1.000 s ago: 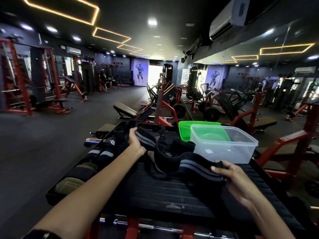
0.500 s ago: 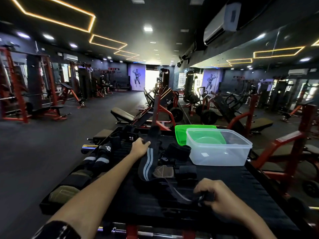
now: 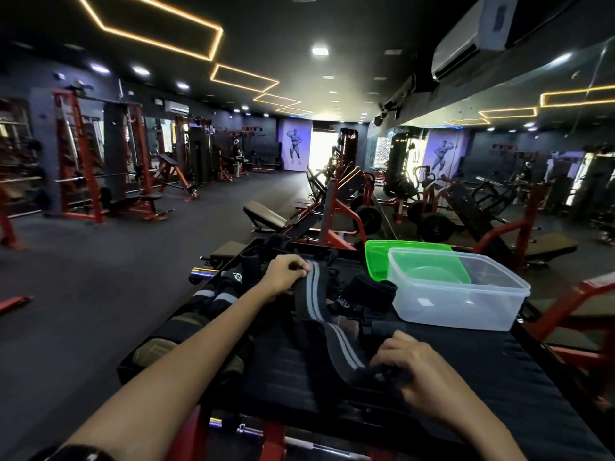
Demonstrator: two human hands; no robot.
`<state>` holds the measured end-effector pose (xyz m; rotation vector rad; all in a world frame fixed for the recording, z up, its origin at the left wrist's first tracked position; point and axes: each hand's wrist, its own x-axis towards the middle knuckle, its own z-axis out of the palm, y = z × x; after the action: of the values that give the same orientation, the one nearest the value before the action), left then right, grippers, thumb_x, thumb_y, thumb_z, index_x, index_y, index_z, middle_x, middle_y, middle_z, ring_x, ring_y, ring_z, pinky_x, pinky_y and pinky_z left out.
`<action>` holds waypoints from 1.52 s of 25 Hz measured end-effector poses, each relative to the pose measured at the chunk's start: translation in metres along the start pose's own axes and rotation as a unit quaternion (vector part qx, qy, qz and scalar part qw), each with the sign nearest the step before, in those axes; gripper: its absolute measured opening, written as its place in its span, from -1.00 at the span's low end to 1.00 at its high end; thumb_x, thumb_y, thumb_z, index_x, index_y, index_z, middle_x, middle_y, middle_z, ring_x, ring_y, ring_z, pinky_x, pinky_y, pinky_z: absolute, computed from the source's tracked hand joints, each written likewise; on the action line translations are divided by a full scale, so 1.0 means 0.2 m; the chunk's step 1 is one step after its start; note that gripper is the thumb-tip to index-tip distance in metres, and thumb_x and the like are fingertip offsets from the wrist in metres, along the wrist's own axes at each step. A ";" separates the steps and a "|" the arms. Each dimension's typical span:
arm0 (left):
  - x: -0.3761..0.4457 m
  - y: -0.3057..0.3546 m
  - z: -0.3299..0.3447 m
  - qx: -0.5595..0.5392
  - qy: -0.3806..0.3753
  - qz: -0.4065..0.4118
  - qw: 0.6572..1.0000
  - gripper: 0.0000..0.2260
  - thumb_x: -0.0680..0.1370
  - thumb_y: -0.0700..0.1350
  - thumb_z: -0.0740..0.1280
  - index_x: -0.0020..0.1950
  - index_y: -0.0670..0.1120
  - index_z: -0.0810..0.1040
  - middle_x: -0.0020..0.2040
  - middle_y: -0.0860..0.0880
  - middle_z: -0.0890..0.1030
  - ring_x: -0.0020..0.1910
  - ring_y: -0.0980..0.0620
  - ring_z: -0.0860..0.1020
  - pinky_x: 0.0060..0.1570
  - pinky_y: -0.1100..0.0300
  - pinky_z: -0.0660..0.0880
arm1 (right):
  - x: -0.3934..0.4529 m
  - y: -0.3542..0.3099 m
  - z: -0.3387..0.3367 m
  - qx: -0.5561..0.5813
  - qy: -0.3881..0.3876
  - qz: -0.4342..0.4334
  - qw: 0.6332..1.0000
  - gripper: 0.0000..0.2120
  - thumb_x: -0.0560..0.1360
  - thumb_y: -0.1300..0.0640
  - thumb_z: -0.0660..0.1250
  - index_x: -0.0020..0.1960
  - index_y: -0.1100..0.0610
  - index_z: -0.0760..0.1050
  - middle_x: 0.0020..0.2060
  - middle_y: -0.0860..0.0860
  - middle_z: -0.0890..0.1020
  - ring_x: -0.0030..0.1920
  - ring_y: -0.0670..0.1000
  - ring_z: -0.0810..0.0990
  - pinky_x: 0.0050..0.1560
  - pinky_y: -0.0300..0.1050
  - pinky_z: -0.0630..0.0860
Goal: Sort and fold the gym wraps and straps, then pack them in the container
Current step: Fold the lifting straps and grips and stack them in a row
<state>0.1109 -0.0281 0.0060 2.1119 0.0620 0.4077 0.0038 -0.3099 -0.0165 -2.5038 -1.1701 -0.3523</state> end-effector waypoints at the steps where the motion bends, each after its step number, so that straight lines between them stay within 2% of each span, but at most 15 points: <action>1: 0.00 0.01 0.00 -0.049 0.030 0.024 0.998 -0.87 0.49 -0.35 0.34 -0.10 -0.14 0.61 -0.04 -0.10 0.62 -0.08 0.06 0.52 -0.05 0.26 0.45 | 0.00 -0.01 0.00 -0.009 0.011 -0.011 1.000 -0.71 0.32 0.31 0.35 -0.08 -0.04 0.61 -0.17 -0.21 0.57 -0.09 -0.19 0.43 -0.20 -0.35 0.40; 4: 0.03 0.01 0.04 -0.140 -0.017 -0.025 0.990 -0.81 0.53 -0.38 0.26 0.10 -0.21 0.51 0.07 -0.13 0.51 -0.15 0.08 0.48 -0.22 0.28 0.47 | 0.03 -0.02 0.03 0.004 0.011 -0.014 1.000 -0.65 0.37 0.33 0.29 0.01 -0.04 0.60 -0.09 -0.20 0.55 -0.01 -0.18 0.43 -0.07 -0.35 0.41; 6: 0.00 0.02 0.08 0.023 -0.107 -0.091 0.990 -0.70 0.53 -0.28 0.31 0.26 -0.22 0.42 0.16 -0.13 0.47 -0.05 0.03 0.50 -0.18 0.24 0.49 | 0.03 0.00 0.09 0.048 -0.019 0.033 0.998 -0.69 0.43 0.31 0.28 0.06 -0.01 0.58 -0.08 -0.22 0.51 0.04 -0.17 0.46 0.04 -0.33 0.41; 7: -0.03 0.04 0.09 0.106 -0.121 -0.106 0.981 -0.67 0.52 -0.21 0.34 0.28 -0.18 0.42 0.23 -0.13 0.45 0.07 -0.02 0.50 -0.03 0.20 0.48 | 0.03 0.00 0.12 0.073 -0.026 0.055 0.995 -0.71 0.45 0.30 0.29 0.05 0.00 0.59 -0.10 -0.23 0.51 0.03 -0.19 0.49 0.04 -0.37 0.41; 9: -0.19 0.12 0.10 0.119 -0.076 -0.038 0.989 -0.75 0.53 -0.13 0.33 0.21 -0.09 0.49 0.27 -0.07 0.45 0.22 -0.03 0.46 0.18 0.16 0.39 | 0.02 -0.02 0.19 0.151 -0.031 0.097 0.983 -0.76 0.46 0.29 0.33 0.00 -0.01 0.60 -0.12 -0.27 0.54 -0.01 -0.26 0.53 -0.02 -0.48 0.40; 13: -0.71 0.11 0.12 0.005 -0.090 0.142 0.986 -0.92 0.56 -0.12 0.30 -0.04 -0.02 0.60 -0.10 0.08 0.63 -0.07 0.16 0.57 0.00 0.25 0.47 | 0.01 -0.07 0.29 0.278 0.016 0.160 0.947 -0.65 0.42 0.22 0.45 -0.16 -0.27 0.53 -0.16 -0.32 0.64 0.00 -0.31 0.55 -0.03 -0.41 0.48; 17: -0.92 -0.09 0.21 0.022 -0.059 0.198 0.978 -0.84 0.54 -0.03 0.27 0.04 -0.03 0.59 -0.05 0.15 0.59 0.01 0.24 0.54 0.04 0.32 0.46 | 0.05 -0.08 0.30 0.383 0.061 0.197 0.900 -0.82 0.39 0.26 0.46 -0.25 -0.01 0.65 -0.26 -0.04 0.69 -0.22 -0.12 0.64 -0.31 -0.25 0.51; 19: -0.92 -0.13 0.22 0.033 -0.044 0.220 0.974 -0.80 0.55 -0.03 0.23 0.08 -0.04 0.57 -0.03 0.15 0.55 0.02 0.26 0.51 0.04 0.39 0.42 | 0.07 -0.09 0.30 0.408 0.064 0.200 0.888 -0.79 0.40 0.27 0.44 -0.32 0.00 0.65 -0.31 0.01 0.69 -0.28 -0.10 0.63 -0.39 -0.26 0.46; 23: -0.91 -0.16 0.24 0.097 -0.058 0.226 0.968 -0.70 0.58 0.04 0.10 0.06 -0.10 0.53 -0.08 0.13 0.43 -0.05 0.36 0.40 0.01 0.47 0.29 | 0.07 -0.11 0.31 0.431 0.059 0.188 0.881 -0.78 0.40 0.29 0.44 -0.30 -0.01 0.64 -0.29 -0.01 0.68 -0.27 -0.17 0.61 -0.36 -0.32 0.43; 26: -0.91 -0.16 0.25 0.116 -0.036 0.224 0.967 -0.70 0.60 -0.01 0.06 -0.08 -0.15 0.49 -0.16 0.12 0.35 -0.18 0.30 0.33 -0.08 0.46 0.24 | 0.05 -0.13 0.30 0.342 0.038 0.157 0.926 -0.74 0.33 0.21 0.52 -0.30 -0.14 0.58 -0.29 -0.06 0.62 -0.19 -0.16 0.58 -0.13 -0.32 0.44; 29: -0.91 -0.13 0.23 0.104 -0.038 0.213 0.971 -0.71 0.59 -0.03 0.10 -0.09 -0.19 0.51 -0.22 0.13 0.36 -0.22 0.30 0.33 -0.12 0.53 0.24 | 0.04 -0.16 0.30 0.227 -0.001 0.136 0.965 -0.84 0.38 0.06 0.48 -0.29 -0.17 0.57 -0.33 -0.15 0.55 -0.10 -0.18 0.47 0.06 -0.16 0.23; 31: -0.92 -0.12 0.23 0.094 -0.053 0.202 0.974 -0.72 0.57 0.06 0.13 -0.02 -0.12 0.50 -0.16 0.16 0.42 -0.13 0.30 0.41 -0.08 0.48 0.30 | 0.03 -0.13 0.30 0.258 -0.023 0.137 0.956 -0.86 0.44 0.03 0.41 -0.29 -0.14 0.59 -0.34 -0.07 0.59 -0.11 -0.12 0.50 0.05 -0.13 0.23; 33: -0.94 -0.11 0.22 0.113 -0.075 0.200 0.970 -0.67 0.55 0.16 0.12 0.09 -0.07 0.45 -0.05 0.12 0.43 -0.01 0.24 0.42 0.02 0.40 0.35 | 0.03 -0.10 0.30 0.373 -0.022 0.152 0.915 -0.80 0.48 0.08 0.37 -0.31 -0.05 0.61 -0.34 0.01 0.62 -0.20 -0.02 0.56 -0.01 -0.08 0.38; 35: -0.95 -0.10 0.23 0.176 -0.091 0.213 0.957 -0.60 0.55 0.18 0.02 0.09 -0.10 0.44 -0.03 0.07 0.39 -0.01 0.18 0.36 0.06 0.32 0.32 | 0.03 -0.08 0.30 0.446 -0.027 0.163 0.880 -0.76 0.51 0.14 0.33 -0.32 0.04 0.60 -0.38 -0.03 0.59 -0.29 -0.06 0.53 -0.14 -0.12 0.42; 38: -0.94 -0.12 0.24 0.249 -0.084 0.218 0.940 -0.64 0.57 0.19 -0.11 -0.08 -0.03 0.32 -0.12 0.09 0.31 -0.12 0.15 0.27 -0.03 0.28 0.22 | 0.03 -0.09 0.31 0.433 -0.015 0.139 0.891 -0.85 0.50 0.16 0.35 -0.24 0.04 0.57 -0.31 -0.06 0.59 -0.25 -0.14 0.54 -0.17 -0.25 0.44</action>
<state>-0.0497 -0.0921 -0.0864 2.6576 -0.4549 0.5080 -0.0021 -0.2683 -0.0662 -1.8231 -0.7143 0.2495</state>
